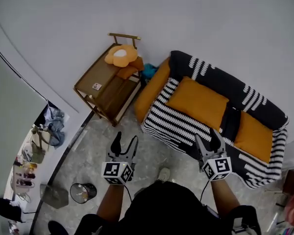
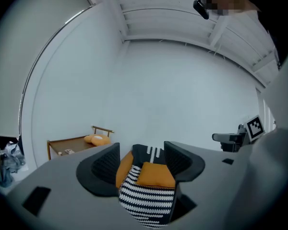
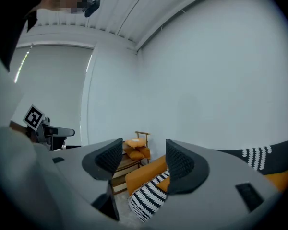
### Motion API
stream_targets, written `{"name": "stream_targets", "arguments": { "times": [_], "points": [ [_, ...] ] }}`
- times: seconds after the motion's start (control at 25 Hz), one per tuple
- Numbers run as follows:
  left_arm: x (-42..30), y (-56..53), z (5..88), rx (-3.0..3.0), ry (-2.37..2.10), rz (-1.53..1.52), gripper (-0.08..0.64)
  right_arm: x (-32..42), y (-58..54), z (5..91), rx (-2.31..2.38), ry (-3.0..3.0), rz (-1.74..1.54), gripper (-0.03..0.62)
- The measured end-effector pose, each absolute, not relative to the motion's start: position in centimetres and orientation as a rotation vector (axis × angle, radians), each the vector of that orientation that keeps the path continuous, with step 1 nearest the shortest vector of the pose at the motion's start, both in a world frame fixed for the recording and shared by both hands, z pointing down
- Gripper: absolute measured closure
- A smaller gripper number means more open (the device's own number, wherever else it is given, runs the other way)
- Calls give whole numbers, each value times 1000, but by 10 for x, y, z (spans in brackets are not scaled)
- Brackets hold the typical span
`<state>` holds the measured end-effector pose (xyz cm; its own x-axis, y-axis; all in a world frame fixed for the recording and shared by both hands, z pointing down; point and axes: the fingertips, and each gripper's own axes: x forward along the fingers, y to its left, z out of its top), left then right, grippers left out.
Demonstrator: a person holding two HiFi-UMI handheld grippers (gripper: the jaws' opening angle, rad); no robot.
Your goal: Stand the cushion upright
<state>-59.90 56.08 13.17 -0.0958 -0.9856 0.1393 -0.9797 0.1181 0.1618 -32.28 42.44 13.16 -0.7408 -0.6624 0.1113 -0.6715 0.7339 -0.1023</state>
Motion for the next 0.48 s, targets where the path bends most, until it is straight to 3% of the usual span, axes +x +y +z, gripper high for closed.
{"name": "stream_targets", "arguments": {
  "times": [0.48],
  "points": [
    [-579,445,144,2121,-1965,34,256,-270,362,156,1392,-2728,318,308]
  ]
}}
